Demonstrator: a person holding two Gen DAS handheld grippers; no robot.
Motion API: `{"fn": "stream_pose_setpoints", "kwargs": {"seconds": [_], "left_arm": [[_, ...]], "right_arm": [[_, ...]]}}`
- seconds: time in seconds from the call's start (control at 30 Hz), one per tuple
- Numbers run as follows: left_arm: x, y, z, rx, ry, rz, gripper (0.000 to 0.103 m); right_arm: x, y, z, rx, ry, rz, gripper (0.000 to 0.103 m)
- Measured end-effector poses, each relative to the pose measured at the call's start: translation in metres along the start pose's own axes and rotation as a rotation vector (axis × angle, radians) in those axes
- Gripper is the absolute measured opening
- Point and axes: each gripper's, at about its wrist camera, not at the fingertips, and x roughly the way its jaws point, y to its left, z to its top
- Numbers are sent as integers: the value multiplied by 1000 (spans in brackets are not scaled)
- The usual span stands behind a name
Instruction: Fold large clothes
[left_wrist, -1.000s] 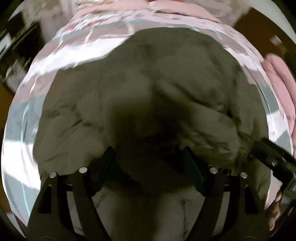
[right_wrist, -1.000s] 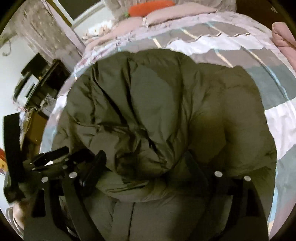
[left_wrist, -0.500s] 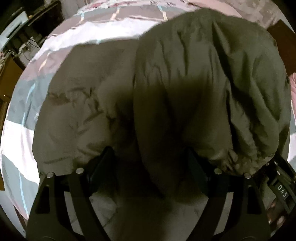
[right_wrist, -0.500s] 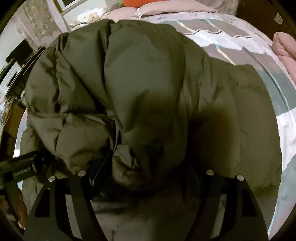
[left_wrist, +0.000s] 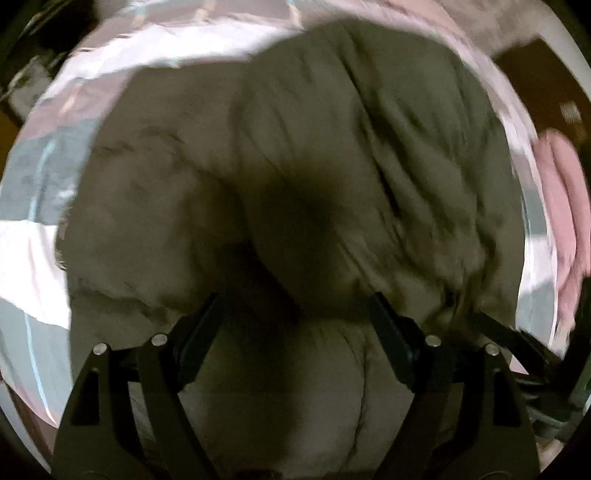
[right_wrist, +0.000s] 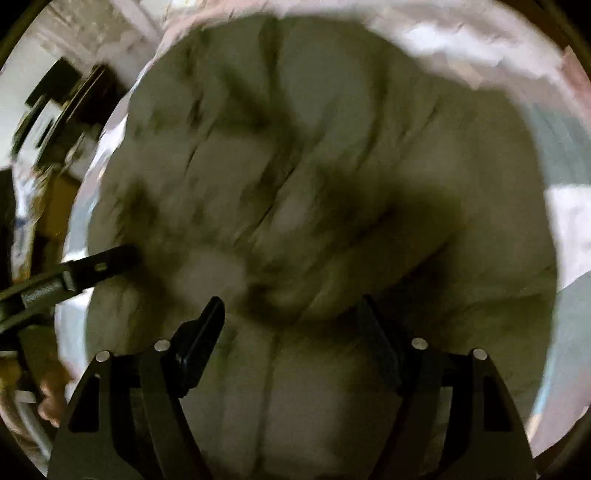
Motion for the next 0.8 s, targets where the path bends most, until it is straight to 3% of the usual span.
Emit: {"fn": "stream_pose_setpoints", "kwargs": {"seconds": [0.1,0.17,0.27,0.37,0.47,0.67,0.8], "left_arm": [[31,-12,-1,55,58,56,82],[49,-13,6,64,53,101,84],[57,-8,19,30,0,110,84],[57,-12,31,65,-88,164,84],[57,-14,29,90,-71,174,84],[22,11,8,83,-56,92,85],[38,44,3,60,-17,208,85]], "right_arm": [[22,-5,6,3,15,-85,75],[35,-16,21,57,10,-88,75],[49,-25,43,97,-39,-66,75],[57,-22,53,40,-137,-81,75],[56,-17,50,24,-111,-107,75],[17,-10,20,-55,-49,-166,77],[14,-40,18,2,-45,-210,77]]}}
